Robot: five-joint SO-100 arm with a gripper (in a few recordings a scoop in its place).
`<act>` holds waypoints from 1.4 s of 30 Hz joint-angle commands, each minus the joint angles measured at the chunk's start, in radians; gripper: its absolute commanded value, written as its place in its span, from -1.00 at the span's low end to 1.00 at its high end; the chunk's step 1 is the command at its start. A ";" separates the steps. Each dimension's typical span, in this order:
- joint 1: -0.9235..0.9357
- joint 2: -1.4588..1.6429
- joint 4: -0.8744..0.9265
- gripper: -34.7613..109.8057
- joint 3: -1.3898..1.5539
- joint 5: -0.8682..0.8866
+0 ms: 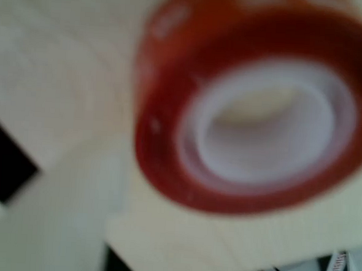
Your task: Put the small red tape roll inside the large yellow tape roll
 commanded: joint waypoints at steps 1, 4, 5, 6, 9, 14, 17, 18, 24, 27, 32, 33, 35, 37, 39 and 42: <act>0.038 -0.005 -0.028 -0.13 0.002 -0.014; 0.046 -0.006 -0.028 -0.12 0.002 -0.014; 0.046 -0.006 -0.026 -0.12 0.003 -0.014; 0.048 -0.006 -0.026 -0.11 0.005 -0.014; 0.049 -0.008 -0.028 -0.09 0.008 -0.014; 0.051 -0.029 -0.040 -0.07 0.017 -0.014; 0.054 -0.051 -0.048 -0.05 0.025 -0.014; 0.057 -0.061 -0.051 -0.04 0.028 -0.014; 0.067 -0.104 -0.077 -0.02 0.035 -0.015; 0.061 -0.109 -0.075 -0.13 0.038 -0.015; 0.063 -0.118 -0.075 -0.52 0.038 -0.015; 0.063 -0.118 -0.074 -0.52 0.040 -0.015; 0.066 -0.118 -0.067 -0.52 0.040 -0.015; 0.072 -0.115 -0.066 -0.52 0.038 -0.020; 0.075 -0.109 -0.052 -0.52 0.026 -0.026; 0.080 -0.107 -0.020 -0.52 -0.003 -0.029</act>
